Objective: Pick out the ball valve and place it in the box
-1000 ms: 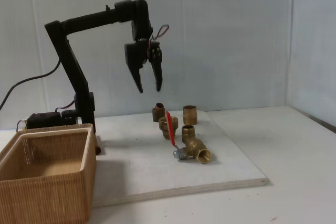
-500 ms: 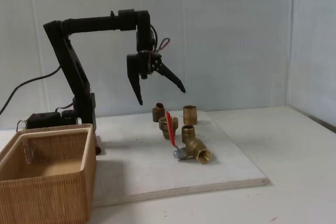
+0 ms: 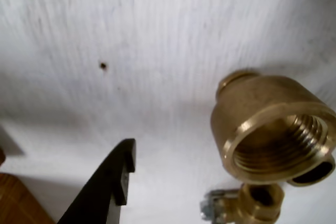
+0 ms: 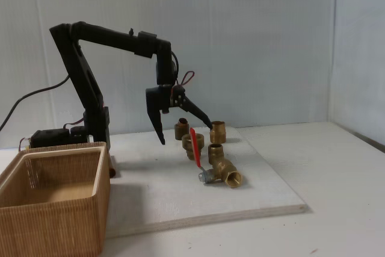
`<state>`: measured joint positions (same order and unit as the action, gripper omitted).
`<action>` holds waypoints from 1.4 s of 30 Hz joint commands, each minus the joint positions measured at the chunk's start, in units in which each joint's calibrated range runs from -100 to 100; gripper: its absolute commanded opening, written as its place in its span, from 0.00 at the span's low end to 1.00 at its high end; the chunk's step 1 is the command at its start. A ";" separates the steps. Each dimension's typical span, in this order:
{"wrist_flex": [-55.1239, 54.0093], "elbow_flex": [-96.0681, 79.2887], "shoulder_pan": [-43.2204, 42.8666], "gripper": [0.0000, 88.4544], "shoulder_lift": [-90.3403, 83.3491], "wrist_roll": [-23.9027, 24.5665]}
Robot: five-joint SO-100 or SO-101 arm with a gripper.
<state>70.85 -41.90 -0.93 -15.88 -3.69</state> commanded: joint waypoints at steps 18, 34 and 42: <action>-10.71 -1.06 -0.11 0.32 -0.10 -0.34; -13.73 -1.33 0.11 0.13 -0.18 -0.34; -13.12 -1.15 0.41 0.13 -0.86 -0.34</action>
<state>57.52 -44.17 -0.56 -15.80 -4.00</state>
